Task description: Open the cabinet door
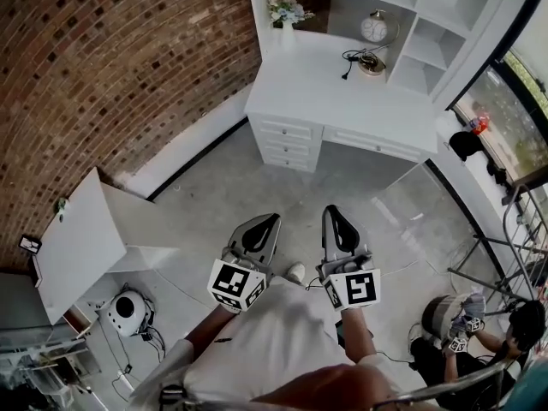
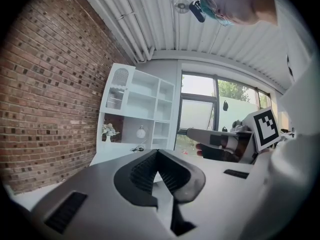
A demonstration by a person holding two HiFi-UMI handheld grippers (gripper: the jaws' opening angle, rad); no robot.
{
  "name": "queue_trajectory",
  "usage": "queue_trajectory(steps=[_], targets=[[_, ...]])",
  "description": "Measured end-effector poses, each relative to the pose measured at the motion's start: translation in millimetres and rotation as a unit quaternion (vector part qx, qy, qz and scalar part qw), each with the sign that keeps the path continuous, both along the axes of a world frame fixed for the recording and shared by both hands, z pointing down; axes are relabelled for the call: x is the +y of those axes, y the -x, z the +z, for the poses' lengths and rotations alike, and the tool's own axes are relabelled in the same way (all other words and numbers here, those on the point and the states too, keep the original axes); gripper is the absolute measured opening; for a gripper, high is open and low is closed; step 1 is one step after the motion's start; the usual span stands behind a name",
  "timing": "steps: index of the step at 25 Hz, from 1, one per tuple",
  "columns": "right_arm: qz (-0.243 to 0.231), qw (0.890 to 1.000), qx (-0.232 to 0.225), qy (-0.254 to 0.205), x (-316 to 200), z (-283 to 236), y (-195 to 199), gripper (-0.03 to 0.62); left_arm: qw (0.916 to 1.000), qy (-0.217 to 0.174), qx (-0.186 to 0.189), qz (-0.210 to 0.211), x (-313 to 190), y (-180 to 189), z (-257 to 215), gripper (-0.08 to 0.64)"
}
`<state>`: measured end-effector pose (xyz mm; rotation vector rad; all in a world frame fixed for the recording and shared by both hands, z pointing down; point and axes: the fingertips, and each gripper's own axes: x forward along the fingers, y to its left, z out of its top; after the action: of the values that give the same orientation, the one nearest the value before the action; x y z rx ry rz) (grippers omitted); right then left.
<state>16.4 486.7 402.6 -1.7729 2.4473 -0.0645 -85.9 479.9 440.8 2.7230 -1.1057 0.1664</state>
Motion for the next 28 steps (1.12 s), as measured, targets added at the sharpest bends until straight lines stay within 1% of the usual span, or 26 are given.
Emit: queue_trajectory(steps=[6,10,13,17,28], targets=[[-0.004,1.0,-0.005,-0.004,-3,0,-13,0.012,0.9999,-0.008,0.005,-0.006,-6,-12,-4,0.009],[-0.003,1.0,-0.005,-0.001,-16,2,-16,0.012,1.0,-0.003,0.007,-0.004,-18,-17,-1,0.009],[0.008,1.0,-0.002,-0.002,-30,2,-15,0.012,0.9999,0.004,0.013,-0.004,-34,-15,3,0.009],[0.009,1.0,-0.004,0.001,-56,3,-13,0.012,0.9998,0.012,0.018,-0.001,-63,-14,7,0.009],[0.029,0.999,0.015,0.002,-158,-14,-6,0.012,0.9991,0.004,0.039,0.016,-172,-8,-12,0.009]])
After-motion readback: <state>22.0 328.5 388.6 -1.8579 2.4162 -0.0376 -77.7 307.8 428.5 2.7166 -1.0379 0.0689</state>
